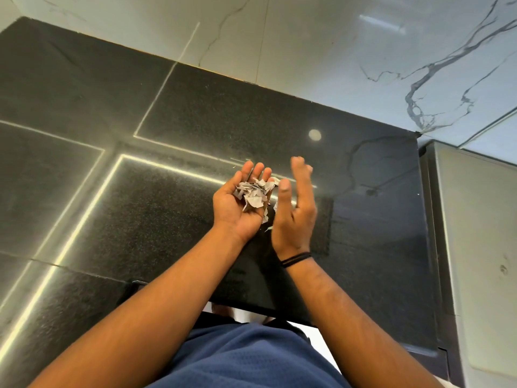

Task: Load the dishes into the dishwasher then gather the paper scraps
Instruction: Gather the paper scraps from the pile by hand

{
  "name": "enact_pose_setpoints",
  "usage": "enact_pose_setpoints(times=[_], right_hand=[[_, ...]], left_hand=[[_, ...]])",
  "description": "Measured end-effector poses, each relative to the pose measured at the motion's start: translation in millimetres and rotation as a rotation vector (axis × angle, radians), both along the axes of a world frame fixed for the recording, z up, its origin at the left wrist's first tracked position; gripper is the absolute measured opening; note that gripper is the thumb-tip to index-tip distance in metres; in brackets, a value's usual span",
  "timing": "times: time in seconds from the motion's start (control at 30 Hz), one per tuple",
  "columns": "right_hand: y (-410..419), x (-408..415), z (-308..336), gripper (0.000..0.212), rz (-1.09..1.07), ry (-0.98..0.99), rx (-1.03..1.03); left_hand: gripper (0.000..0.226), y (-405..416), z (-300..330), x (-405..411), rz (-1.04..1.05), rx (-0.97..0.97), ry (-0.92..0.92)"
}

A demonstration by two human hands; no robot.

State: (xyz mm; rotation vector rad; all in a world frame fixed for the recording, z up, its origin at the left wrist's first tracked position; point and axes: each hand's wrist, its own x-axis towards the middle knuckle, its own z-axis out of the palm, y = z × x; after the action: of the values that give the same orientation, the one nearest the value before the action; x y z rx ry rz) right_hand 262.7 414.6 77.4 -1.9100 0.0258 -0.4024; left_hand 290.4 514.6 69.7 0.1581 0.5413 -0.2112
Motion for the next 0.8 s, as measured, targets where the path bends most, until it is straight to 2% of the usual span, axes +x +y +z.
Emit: enact_pose_setpoints(times=[0.1, 0.2, 0.43, 0.57, 0.73, 0.8], right_hand=[[-30.4, -1.3, -35.2, 0.084, -0.040, 0.240, -0.426], [-35.0, -3.0, -59.9, 0.095, 0.044, 0.379, -0.728], [-13.1, 25.9, -63.2, 0.097, 0.176, 0.249, -0.949], [-4.8, 45.2, -68.4, 0.073, 0.221, 0.213, -0.978], [-4.9, 51.4, -76.0, 0.011, 0.112, -0.062, -0.839], [-5.3, 51.1, -78.3, 0.009, 0.109, -0.067, -0.822]], left_hand=[[0.033, 6.4, -2.6, -7.7, 0.040, 0.033, 0.056], [0.037, 12.7, -7.4, -12.1, 0.055, 0.034, 0.081], [0.045, 31.2, -11.1, -8.3, 0.120, 0.090, 0.095], [0.046, 36.5, -11.0, -8.3, 0.123, 0.094, 0.084], [0.043, 31.8, -13.7, -14.3, 0.092, 0.127, 0.111], [0.043, 28.7, -13.8, -16.6, 0.078, 0.128, 0.120]])
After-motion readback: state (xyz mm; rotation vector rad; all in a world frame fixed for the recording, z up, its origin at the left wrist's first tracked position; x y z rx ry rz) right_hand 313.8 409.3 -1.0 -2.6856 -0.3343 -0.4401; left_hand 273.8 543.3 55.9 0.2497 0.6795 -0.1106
